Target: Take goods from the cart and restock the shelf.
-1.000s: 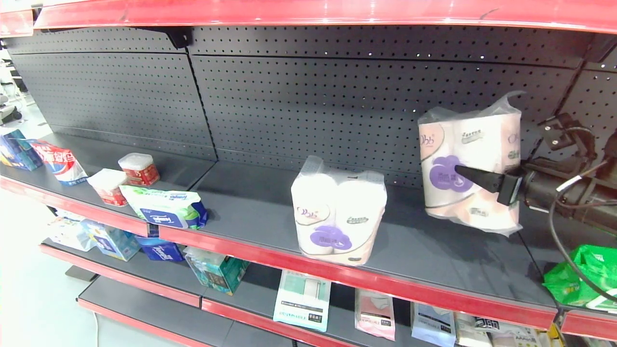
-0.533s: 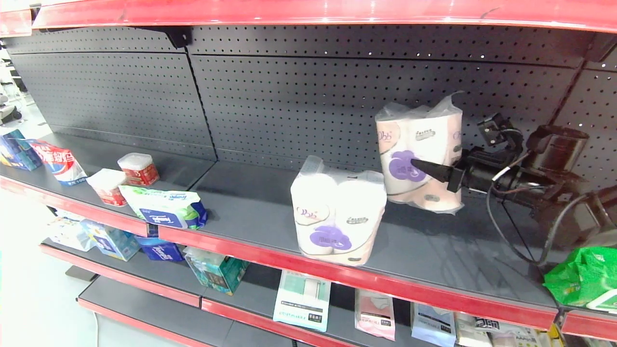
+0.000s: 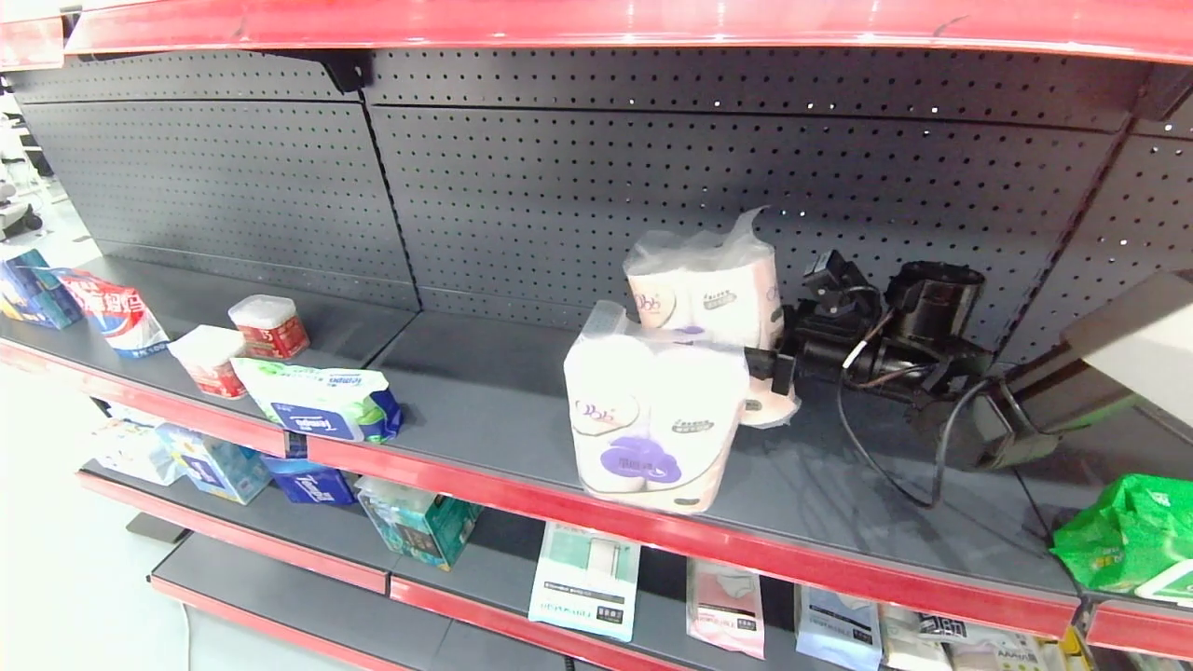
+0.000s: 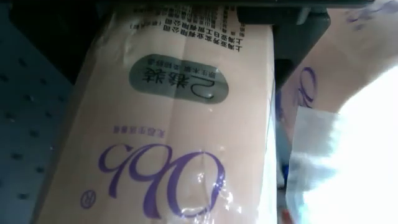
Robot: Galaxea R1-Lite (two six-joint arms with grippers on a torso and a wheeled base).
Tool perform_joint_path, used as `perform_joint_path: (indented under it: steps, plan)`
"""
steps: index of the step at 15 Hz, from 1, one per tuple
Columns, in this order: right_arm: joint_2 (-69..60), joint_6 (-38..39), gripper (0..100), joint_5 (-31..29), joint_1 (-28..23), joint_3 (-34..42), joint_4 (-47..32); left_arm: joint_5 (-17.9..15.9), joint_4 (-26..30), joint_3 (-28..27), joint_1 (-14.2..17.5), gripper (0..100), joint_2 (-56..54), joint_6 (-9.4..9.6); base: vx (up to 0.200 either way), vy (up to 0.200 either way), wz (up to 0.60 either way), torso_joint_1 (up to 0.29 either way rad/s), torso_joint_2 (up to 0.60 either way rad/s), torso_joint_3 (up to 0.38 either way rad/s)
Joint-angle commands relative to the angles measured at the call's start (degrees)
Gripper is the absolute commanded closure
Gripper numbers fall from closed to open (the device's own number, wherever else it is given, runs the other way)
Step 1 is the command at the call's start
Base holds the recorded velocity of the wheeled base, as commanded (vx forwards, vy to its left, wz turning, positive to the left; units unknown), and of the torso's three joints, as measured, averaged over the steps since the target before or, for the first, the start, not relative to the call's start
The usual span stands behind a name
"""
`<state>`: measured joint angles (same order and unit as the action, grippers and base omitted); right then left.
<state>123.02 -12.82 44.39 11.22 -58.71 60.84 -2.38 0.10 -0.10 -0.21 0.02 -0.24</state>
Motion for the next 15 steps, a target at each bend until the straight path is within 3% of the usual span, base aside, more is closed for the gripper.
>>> perform_joint_path:
  steps: [1,6,9,12,15]
  plan:
    - [3.1,-2.9,100,1.4,-1.6,0.1,-0.1,0.0,0.0,0.0,-0.1,0,0.0,-0.02,0.0,0.0,0.0,0.0,0.0,0.0]
    - [2.5,-5.2,100,10.0,-6.4,3.1,-0.4,0.0,0.0,0.0,0.0,0,0.0,-0.02,0.0,0.0,0.0,0.0,0.0,0.0]
    - [3.2,-13.2,100,16.3,-9.6,6.1,-0.6,0.0,0.0,0.0,0.0,0,0.0,-0.02,0.0,0.0,0.0,0.0,0.0,0.0]
    - [5.5,-17.8,100,18.6,-10.8,6.9,-0.6,0.0,0.0,0.0,0.0,0,0.0,-0.02,0.0,0.0,0.0,0.0,0.0,0.0]
    - [7.8,-17.8,100,16.9,-9.7,4.0,-0.6,0.0,0.0,0.0,-0.1,0,0.0,-0.02,0.0,0.0,0.0,0.0,0.0,0.0]
